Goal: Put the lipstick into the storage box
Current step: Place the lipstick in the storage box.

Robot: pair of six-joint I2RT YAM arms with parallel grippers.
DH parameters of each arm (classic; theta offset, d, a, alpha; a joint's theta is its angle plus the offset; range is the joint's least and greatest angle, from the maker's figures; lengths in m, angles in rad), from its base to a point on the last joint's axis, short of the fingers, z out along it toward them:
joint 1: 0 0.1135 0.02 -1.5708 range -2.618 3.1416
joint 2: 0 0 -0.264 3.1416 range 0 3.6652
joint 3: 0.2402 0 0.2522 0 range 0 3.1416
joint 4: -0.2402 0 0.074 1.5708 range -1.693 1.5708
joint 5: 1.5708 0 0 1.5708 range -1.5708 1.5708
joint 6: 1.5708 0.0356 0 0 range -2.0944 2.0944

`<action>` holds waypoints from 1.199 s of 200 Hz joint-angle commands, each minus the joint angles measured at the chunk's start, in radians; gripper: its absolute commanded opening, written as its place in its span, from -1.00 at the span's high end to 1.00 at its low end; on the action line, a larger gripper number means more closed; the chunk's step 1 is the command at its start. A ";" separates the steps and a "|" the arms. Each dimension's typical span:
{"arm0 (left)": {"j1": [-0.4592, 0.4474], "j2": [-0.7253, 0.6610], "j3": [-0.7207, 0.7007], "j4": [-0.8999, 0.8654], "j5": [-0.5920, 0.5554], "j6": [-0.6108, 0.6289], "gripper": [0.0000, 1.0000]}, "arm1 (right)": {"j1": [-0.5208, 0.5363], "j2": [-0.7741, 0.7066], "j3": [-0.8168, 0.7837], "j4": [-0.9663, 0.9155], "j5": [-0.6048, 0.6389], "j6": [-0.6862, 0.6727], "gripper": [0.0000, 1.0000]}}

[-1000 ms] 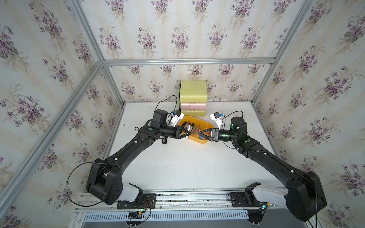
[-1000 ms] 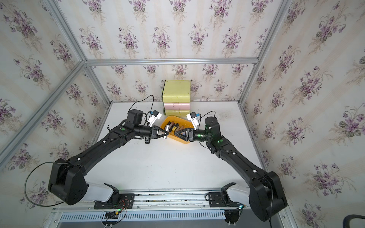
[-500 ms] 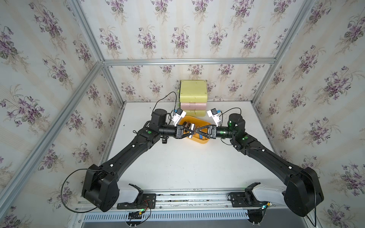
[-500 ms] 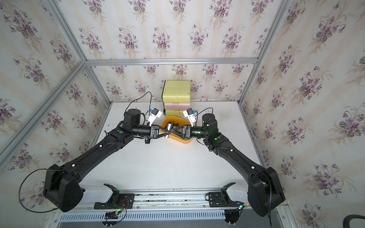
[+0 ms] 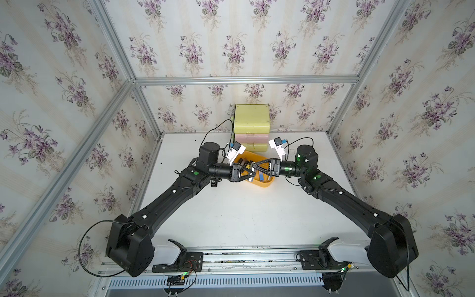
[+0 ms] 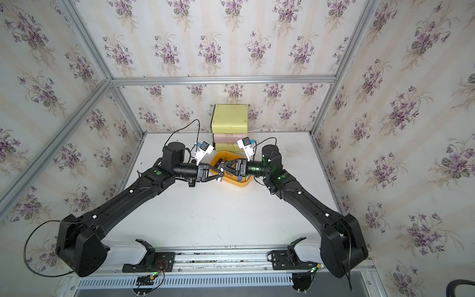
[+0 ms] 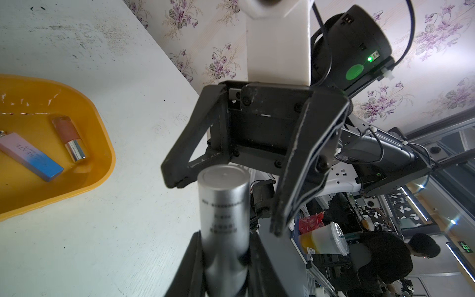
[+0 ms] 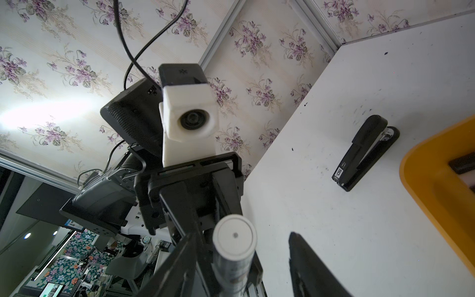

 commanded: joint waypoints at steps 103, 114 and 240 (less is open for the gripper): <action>-0.002 -0.009 0.010 -0.005 -0.018 0.029 0.64 | 0.033 0.023 0.013 0.055 0.011 0.037 0.52; -0.004 -0.006 0.011 -0.010 -0.025 0.030 0.62 | 0.033 0.023 0.011 0.056 0.014 0.037 0.61; 0.062 -0.289 0.044 -0.296 -0.414 0.243 -1.00 | 0.033 0.030 0.125 -0.359 0.280 -0.135 0.68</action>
